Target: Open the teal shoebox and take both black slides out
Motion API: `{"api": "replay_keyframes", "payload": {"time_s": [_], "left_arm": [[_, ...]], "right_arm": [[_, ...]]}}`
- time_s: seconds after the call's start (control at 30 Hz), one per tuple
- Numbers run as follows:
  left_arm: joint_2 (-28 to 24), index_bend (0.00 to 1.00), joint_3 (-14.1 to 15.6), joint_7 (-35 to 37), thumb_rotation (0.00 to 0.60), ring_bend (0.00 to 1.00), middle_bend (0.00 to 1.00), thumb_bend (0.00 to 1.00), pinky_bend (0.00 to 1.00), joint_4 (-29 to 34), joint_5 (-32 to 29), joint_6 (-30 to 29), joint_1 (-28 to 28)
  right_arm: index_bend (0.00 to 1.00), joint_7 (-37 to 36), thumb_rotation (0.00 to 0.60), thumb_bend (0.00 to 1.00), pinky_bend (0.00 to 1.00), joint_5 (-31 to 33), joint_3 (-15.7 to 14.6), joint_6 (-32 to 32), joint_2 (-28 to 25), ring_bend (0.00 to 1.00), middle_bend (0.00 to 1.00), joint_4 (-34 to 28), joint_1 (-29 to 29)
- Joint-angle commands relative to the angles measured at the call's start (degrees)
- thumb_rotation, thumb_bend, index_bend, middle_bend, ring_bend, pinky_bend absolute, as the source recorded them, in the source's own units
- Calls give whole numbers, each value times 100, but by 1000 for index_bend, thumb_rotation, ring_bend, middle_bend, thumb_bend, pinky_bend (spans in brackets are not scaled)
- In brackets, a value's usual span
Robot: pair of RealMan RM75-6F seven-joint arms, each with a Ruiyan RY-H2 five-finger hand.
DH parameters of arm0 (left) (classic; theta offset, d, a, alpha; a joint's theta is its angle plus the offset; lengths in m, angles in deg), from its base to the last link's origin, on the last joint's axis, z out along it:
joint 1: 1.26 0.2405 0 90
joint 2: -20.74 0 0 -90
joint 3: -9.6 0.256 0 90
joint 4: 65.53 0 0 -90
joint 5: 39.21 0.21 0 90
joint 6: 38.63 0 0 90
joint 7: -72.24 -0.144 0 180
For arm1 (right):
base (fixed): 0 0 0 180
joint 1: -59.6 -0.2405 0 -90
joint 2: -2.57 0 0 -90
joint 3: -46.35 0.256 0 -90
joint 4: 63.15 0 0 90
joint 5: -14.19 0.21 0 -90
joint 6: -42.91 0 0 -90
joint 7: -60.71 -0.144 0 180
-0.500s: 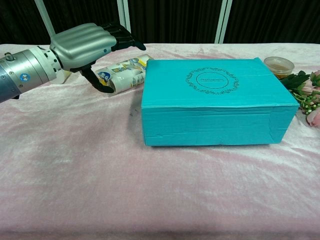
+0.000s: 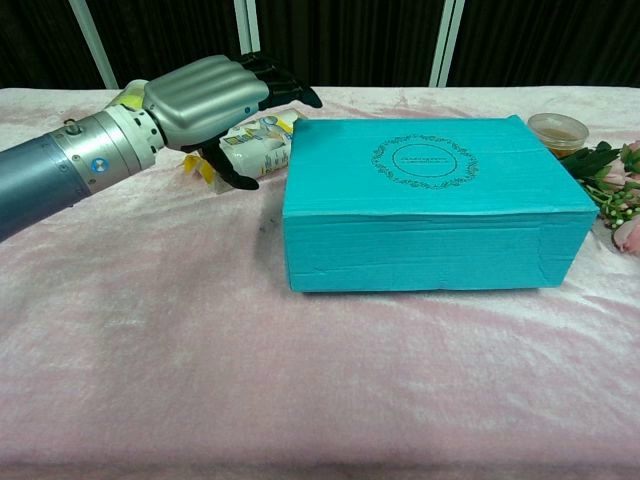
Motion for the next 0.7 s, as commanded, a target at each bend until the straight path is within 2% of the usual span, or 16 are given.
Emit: {"api": "replay_keyframes", "payload": {"time_s": [0.03,0.27,0.7], "left_arm": [[283,173,-36,258,600,86,183,62,61,-381,-21,-64,-144],[554,175,6,459,600,86,185,65,61,-804,-25,-46,-313],[821,176,82,704,600,86,185,65,61,-1206,-148,59,-411]], "right_arm": [[0,4,600,98,210,30,1,-17,0,17,0,2,7],[0,34,600,98,211,67,5,-24,-6,17,0,-23,21],[0,50,600,98,210,140,18,-40,-14,17,0,-40,49]]}}
